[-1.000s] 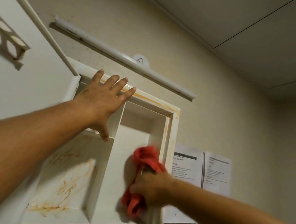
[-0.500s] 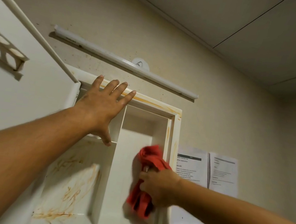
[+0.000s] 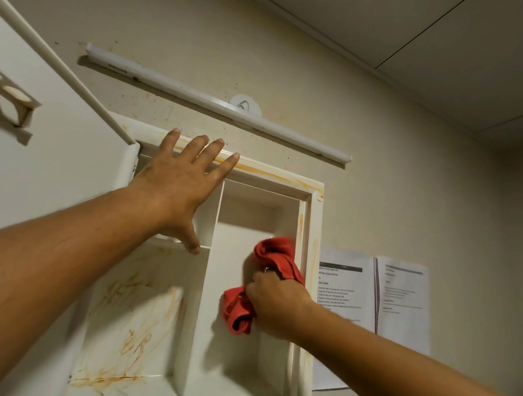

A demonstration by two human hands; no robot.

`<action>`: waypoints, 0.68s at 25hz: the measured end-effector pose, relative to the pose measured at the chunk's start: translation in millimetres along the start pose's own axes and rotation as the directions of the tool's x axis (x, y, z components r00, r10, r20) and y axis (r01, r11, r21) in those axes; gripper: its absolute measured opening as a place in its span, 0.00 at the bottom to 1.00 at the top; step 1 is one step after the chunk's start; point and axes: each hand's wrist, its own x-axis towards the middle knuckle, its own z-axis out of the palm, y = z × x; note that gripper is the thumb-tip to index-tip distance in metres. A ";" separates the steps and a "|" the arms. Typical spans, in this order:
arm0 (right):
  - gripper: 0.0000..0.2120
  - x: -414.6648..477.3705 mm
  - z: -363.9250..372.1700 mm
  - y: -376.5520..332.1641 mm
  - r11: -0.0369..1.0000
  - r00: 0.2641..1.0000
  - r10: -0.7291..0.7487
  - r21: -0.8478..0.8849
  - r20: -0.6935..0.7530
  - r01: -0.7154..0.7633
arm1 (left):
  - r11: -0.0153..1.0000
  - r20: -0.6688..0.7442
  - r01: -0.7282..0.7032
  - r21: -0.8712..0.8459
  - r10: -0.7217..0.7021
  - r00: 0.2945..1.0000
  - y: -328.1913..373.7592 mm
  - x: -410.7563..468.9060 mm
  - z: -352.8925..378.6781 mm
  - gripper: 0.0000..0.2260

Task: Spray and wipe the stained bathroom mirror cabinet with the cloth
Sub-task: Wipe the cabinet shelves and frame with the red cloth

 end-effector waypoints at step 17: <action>0.26 43.2 -114.7 19.2 -0.921 0.859 0.359 -0.010 0.364 0.389 | 1.000 0.016 -0.005 -0.008 0.005 1.000 1.8 1.4 0.9 0.73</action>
